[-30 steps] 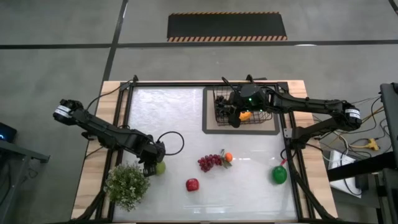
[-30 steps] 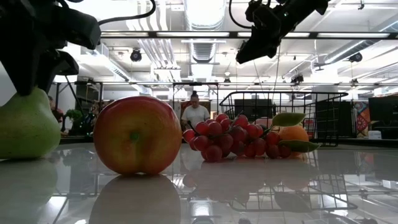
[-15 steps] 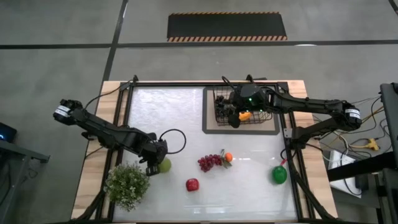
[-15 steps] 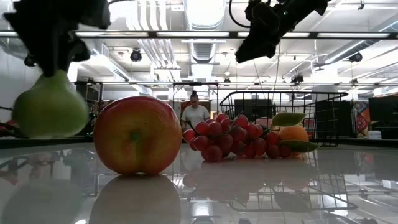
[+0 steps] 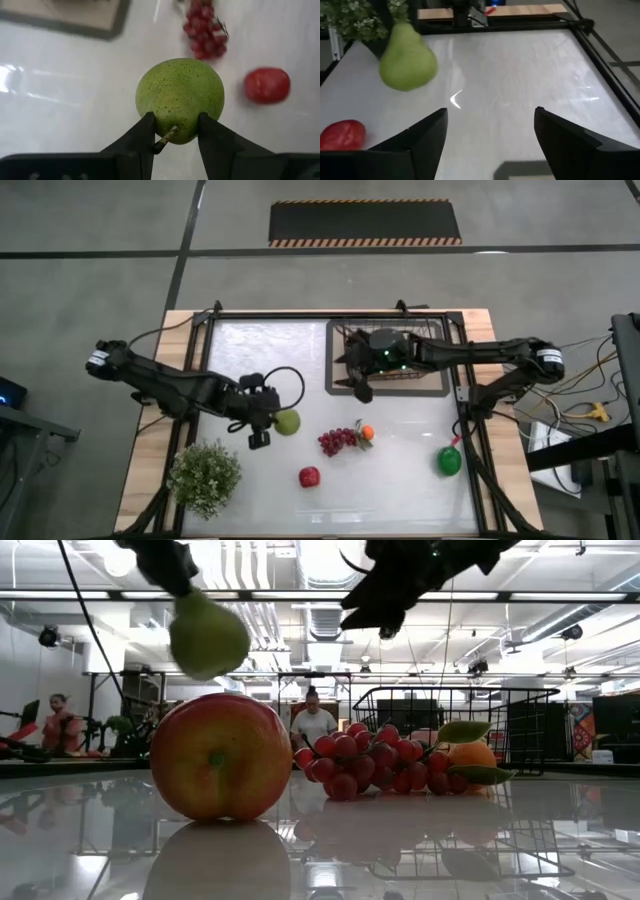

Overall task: Build produce basket
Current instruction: Put the pear into the black basket

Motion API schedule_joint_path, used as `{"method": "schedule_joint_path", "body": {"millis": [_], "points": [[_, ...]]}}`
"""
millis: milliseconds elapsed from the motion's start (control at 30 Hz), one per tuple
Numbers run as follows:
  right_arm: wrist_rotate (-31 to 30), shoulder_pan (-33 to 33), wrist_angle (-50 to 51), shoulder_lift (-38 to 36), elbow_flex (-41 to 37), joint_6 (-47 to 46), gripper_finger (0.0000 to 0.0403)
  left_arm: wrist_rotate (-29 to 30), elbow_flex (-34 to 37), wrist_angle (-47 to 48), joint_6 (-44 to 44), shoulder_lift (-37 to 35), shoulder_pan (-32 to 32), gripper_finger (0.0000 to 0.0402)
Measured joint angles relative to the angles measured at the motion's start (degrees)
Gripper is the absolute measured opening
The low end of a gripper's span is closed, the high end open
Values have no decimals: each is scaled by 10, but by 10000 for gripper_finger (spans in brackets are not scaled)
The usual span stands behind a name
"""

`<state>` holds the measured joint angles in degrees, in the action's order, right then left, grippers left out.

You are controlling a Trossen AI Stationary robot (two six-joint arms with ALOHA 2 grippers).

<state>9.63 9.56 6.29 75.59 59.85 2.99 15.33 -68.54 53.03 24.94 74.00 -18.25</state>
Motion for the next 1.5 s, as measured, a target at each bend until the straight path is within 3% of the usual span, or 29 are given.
{"method": "schedule_joint_path", "body": {"millis": [400, 667, 1067, 1500], "points": [[29, -28, 6, 65, 81, 22, 265, 34, -1, -94, -133, 10, 70, 105], [29, -31, 15, 76, 104, 23, 263, 47, -8, -163, -224, 68, 99, 105], [28, -33, 55, 85, 107, 11, 265, 76, -94, -172, -329, 138, 108, 105], [24, -33, 105, 87, 108, 27, 264, 74, -98, -191, -365, 141, 112, 105]]}}
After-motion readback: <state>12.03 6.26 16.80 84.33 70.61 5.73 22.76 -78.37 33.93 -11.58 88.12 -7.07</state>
